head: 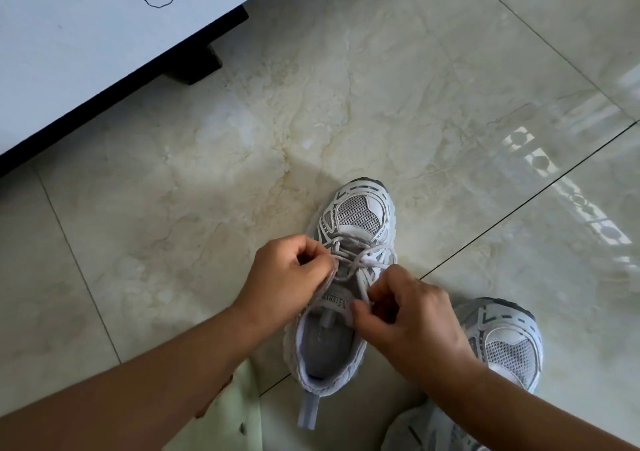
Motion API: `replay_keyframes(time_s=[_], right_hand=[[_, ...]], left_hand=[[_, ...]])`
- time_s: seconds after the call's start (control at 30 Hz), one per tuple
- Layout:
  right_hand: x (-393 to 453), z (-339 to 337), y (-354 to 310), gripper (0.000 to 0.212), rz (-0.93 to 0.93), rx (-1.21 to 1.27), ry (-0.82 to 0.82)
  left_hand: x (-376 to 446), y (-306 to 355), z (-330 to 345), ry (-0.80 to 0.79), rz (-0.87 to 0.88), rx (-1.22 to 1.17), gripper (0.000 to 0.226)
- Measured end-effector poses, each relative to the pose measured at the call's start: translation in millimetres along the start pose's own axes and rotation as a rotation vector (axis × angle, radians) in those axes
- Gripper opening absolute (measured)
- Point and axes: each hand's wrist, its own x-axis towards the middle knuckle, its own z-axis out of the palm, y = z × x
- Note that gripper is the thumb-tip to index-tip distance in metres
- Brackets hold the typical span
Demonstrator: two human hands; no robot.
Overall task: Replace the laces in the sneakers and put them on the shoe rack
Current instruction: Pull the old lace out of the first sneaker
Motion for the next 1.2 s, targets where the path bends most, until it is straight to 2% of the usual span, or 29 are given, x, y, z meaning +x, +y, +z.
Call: replay_keyframes(time_s=[0.03, 0.17, 0.23, 0.3, 0.37, 0.43, 0.5, 0.57, 0.67, 0.73, 0.8, 0.87, 0.93, 1.0, 1.13, 1.2], right_hand=[[-1.2, 0.5, 0.1, 0.027, 0.011, 0.008, 0.0], [-1.6, -1.0, -4.1, 0.023, 0.052, 0.032, -0.002], [-0.2, -1.7, -6.2, 0.022, 0.051, 0.02, -0.011], [0.2, -2.5, -7.4, 0.022, 0.043, 0.002, -0.014], [-1.1, -2.4, -7.4, 0.023, 0.037, -0.009, -0.002], [-2.7, -1.0, -8.0, 0.025, 0.035, -0.024, 0.01], [-3.6, 1.2, -6.7, 0.028, -0.005, -0.089, 0.014], [-3.3, 2.4, -6.8, 0.031, -0.025, -0.137, -0.028], [-3.3, 2.2, -6.1, 0.03, 0.026, -0.099, -0.074], [-3.7, 1.9, -5.6, 0.028, 0.055, -0.077, -0.06], [-4.2, 2.4, -5.3, 0.03, 0.067, -0.055, -0.045], [-4.5, 2.8, -4.9, 0.033, 0.069, -0.042, -0.044], [-4.4, 2.5, -3.2, 0.03, 0.059, -0.054, -0.042], [-5.0, 1.4, -2.4, 0.025, 0.052, -0.069, -0.032], [-6.5, 1.0, -2.8, 0.023, 0.04, -0.063, -0.036], [-6.2, 0.1, -1.7, 0.025, 0.033, -0.085, -0.033]], left_hand=[[0.4, -0.6, -2.4, -0.015, 0.077, 0.05, 0.011], [16.9, -11.7, -19.0, -0.025, 0.653, 0.486, 0.012], [27.0, -22.3, -24.2, -0.024, 0.763, 0.594, 0.018], [21.6, -22.1, -24.6, 0.018, 0.612, 0.501, 0.02], [8.5, -20.9, -21.7, 0.066, 0.312, 0.33, 0.026], [-2.5, -19.5, -16.9, 0.021, 0.043, 0.167, 0.031], [-7.9, -16.2, -12.6, -0.025, -0.119, -0.047, 0.025], [-8.8, -11.7, -9.5, -0.041, -0.157, -0.162, 0.02], [-5.2, -8.7, -7.5, -0.061, -0.133, -0.132, 0.022], [2.4, -13.8, -13.3, 0.015, -0.034, 0.009, 0.022], [13.7, -23.5, -24.6, 0.156, 0.156, 0.256, 0.022], [18.8, -32.2, -32.1, 0.184, 0.324, 0.443, 0.019], [10.1, -30.4, -28.3, 0.142, 0.25, 0.344, 0.03], [-3.6, -23.4, -18.6, 0.051, 0.06, 0.178, 0.041], [-14.1, -16.9, -6.1, -0.03, -0.157, -0.17, 0.031], [-8.1, -19.9, -7.7, -0.006, -0.161, -0.141, 0.029]])
